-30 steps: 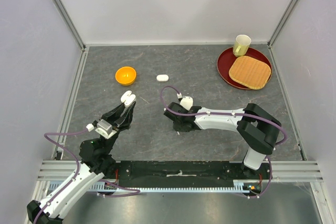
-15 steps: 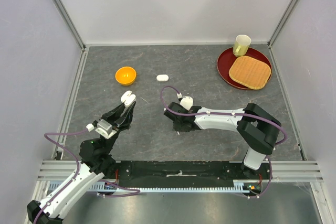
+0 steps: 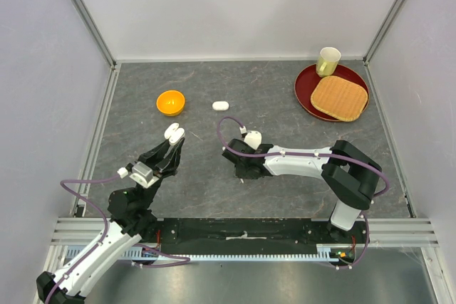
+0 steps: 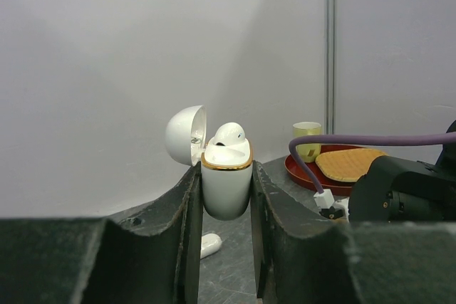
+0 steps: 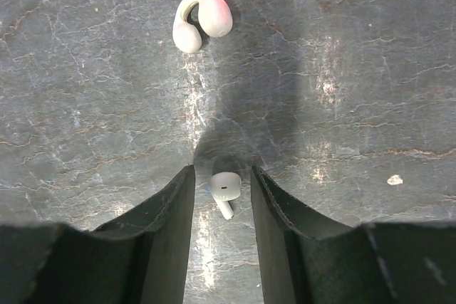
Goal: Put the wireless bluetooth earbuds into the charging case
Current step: Pick up the earbud from the center of the board.
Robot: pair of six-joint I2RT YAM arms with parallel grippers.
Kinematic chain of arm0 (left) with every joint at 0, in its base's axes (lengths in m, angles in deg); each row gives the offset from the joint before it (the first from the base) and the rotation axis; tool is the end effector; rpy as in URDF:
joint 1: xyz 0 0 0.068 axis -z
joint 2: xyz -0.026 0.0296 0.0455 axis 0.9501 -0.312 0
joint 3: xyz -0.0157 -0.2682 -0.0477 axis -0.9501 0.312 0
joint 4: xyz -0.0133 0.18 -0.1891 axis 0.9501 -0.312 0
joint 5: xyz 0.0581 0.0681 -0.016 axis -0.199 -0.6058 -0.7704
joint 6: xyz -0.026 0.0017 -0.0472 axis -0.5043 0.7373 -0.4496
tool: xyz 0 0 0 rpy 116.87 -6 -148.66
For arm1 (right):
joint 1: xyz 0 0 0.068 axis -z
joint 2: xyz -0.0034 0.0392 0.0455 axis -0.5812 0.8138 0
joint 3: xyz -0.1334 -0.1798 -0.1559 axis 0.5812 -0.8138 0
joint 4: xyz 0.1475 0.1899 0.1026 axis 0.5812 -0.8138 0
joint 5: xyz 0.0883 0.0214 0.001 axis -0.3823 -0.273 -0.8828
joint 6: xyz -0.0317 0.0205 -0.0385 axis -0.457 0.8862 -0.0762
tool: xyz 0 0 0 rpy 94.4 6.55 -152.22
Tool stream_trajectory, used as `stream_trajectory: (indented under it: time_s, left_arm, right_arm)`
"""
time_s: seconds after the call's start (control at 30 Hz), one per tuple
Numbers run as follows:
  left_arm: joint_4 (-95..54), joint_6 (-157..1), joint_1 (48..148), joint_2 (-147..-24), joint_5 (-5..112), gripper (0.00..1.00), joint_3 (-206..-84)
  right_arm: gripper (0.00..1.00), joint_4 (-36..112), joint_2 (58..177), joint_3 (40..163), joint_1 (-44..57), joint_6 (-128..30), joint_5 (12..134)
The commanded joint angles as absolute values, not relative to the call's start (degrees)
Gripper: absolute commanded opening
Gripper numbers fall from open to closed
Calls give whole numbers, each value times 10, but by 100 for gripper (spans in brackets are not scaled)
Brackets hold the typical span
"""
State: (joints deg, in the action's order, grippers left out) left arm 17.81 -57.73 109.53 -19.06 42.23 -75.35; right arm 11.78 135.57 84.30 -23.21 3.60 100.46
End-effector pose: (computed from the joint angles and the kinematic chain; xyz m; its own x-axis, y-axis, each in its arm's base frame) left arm 0.0796 -0.0592 0.2491 0.5290 -0.2207 -0.8194 0.5041 0.8585 0.0943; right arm 0.1807 0.2743 0.1592 -0.8786 0.1123 -0.4642 0.0363 0.9849 0.1694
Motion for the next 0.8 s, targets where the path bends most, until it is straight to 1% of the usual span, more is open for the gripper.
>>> stream_trajectory:
  time_s: [0.0,0.23,0.67,0.77]
  left_arm:
    - [193,-556,1093,-196,411,2,-726]
    - [193,-556,1093,-197,412,2,-726]
    - [194,-557,1093,-197,409,2,-727]
    - [193,-557,1093,-197,409,2,-726]
  right_arm:
    - [45,73,1359,844,-233,29,1005]
    - [39,80,1368,844,-233,26,997]
    - [39,92,1365,843,-235,24,988]
    - [38,94,1366,843,-237,24,987]
